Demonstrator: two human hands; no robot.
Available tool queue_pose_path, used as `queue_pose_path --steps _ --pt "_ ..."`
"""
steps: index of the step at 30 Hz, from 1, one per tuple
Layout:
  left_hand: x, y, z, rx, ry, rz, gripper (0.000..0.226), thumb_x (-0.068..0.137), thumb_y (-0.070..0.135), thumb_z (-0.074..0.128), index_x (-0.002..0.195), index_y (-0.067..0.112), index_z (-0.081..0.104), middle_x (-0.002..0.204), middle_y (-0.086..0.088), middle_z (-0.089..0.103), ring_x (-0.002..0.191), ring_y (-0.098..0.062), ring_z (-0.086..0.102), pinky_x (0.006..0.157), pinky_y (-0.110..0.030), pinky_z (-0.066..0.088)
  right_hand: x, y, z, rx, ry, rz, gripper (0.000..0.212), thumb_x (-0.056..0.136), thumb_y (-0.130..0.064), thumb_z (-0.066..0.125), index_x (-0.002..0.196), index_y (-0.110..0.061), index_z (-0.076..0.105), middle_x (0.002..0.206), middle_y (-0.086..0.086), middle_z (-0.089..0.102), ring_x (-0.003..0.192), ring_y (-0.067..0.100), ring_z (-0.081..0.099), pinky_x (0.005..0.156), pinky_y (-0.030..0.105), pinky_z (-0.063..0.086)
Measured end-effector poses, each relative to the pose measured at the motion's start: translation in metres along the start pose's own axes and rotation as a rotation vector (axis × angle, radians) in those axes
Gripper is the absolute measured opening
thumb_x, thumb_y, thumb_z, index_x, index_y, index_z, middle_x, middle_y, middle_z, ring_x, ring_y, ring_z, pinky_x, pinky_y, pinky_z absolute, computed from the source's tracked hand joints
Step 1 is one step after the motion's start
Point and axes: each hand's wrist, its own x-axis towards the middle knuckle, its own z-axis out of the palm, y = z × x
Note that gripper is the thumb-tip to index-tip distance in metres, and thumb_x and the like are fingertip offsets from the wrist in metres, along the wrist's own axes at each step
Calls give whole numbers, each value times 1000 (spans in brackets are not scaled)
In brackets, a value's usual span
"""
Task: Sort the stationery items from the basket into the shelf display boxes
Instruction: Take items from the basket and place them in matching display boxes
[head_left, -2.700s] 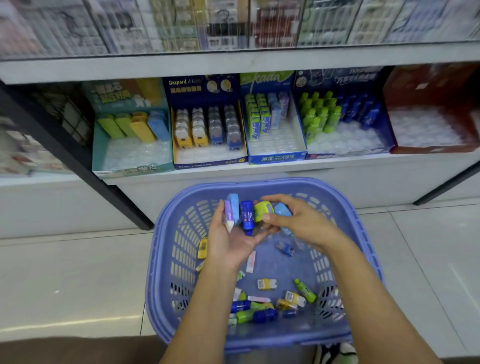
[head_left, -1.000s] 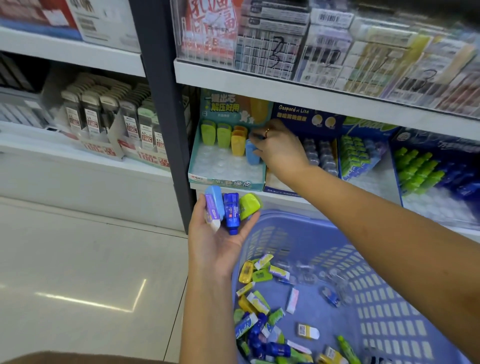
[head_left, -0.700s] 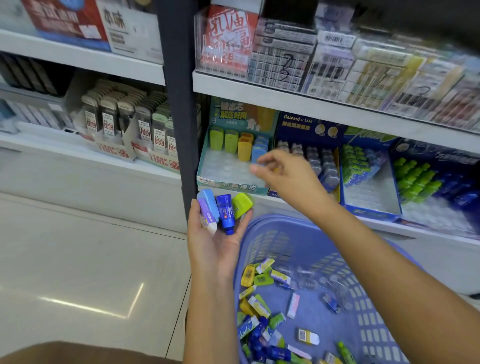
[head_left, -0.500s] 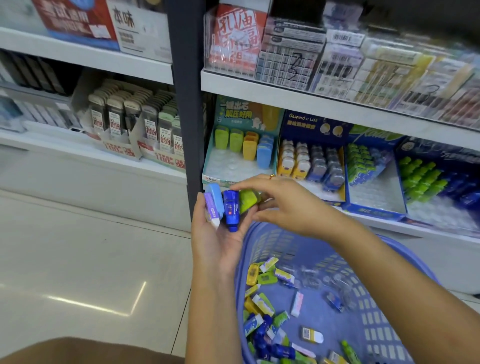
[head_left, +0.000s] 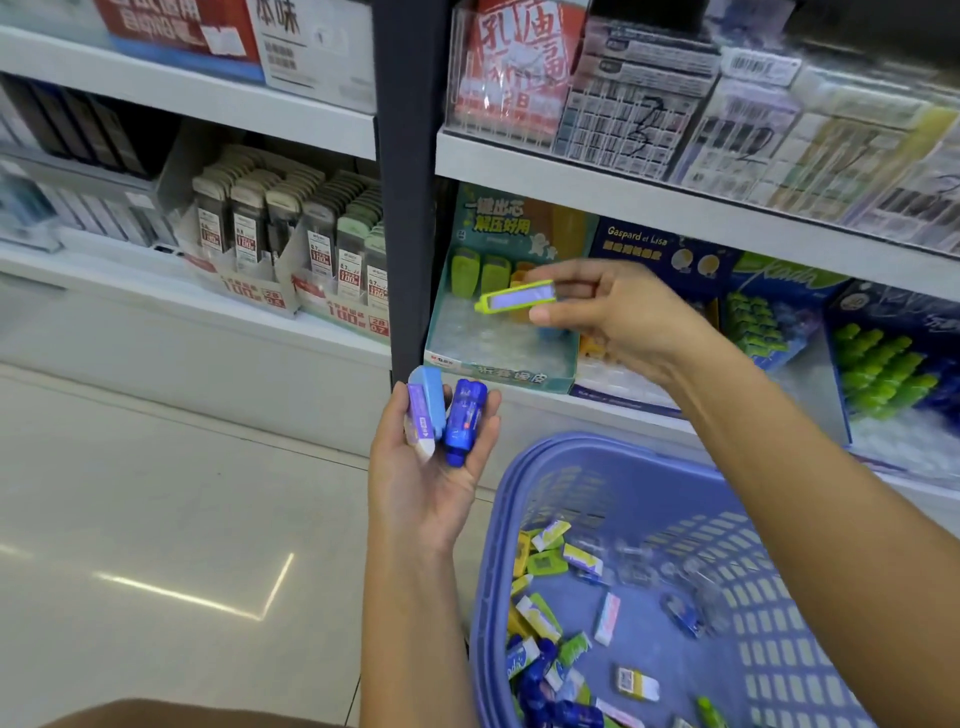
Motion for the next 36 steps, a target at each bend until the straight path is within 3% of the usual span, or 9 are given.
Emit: queue_pose_path --steps 3,6,10,12,17,23,26,30,36 --pt "2 -1 -2 7 18 -1 35 92 39 55 108 8 59 101 -18 70 90 -35 71 60 -34 59 26 1 4 -109 141 -20 38 76 0 72 113 -2 64 94 5 68 81 13 64 76 13 52" --pt "5 -1 -4 6 28 11 36 92 38 56 110 7 59 97 -20 71 90 -36 70 62 -36 59 54 -4 13 -617 273 -210 33 80 -17 73 112 -8 66 88 -3 61 78 11 56 63 1 42" --pt "8 0 -7 18 52 27 39 92 38 55 118 9 57 99 -20 70 89 -35 71 61 -36 58 85 0 22 -1040 133 -293 32 81 -23 72 109 -10 63 108 9 64 98 23 58 79 23 43" --pt "9 0 -8 19 60 35 41 92 38 55 121 8 56 102 -21 70 90 -36 70 60 -36 58 93 8 23 -1167 52 -266 31 81 -22 72 107 -8 63 108 13 63 100 27 58 78 27 43" --pt "10 -1 -9 25 72 41 43 92 37 56 123 8 56 108 -21 68 91 -36 70 61 -36 58 94 20 20 -1192 26 -267 31 87 -22 66 112 -4 67 115 18 64 108 30 57 86 26 42" --pt "10 -4 -7 47 56 42 42 92 37 55 123 8 55 98 -19 70 93 -36 70 62 -36 58 86 41 27 -1384 204 -402 27 93 -18 52 115 -10 64 121 14 58 117 30 47 85 30 37" --pt "9 -5 -7 52 53 40 41 92 37 55 122 8 55 104 -20 68 93 -37 69 63 -36 59 85 44 29 -1456 296 -407 32 93 -25 48 120 -14 61 137 9 47 132 30 31 94 36 27" --pt "9 -5 -6 55 41 42 38 93 36 55 119 8 55 101 -19 69 93 -37 69 64 -37 59 77 56 34 -1593 360 -398 38 97 -30 39 129 -16 53 150 12 32 134 36 29 96 44 26" --pt "5 -9 -2 75 45 31 43 92 36 56 124 6 54 103 -20 68 93 -38 69 63 -37 59 72 58 39 -1645 279 -354 44 97 -24 41 140 -13 39 151 13 31 133 37 28 99 46 28"
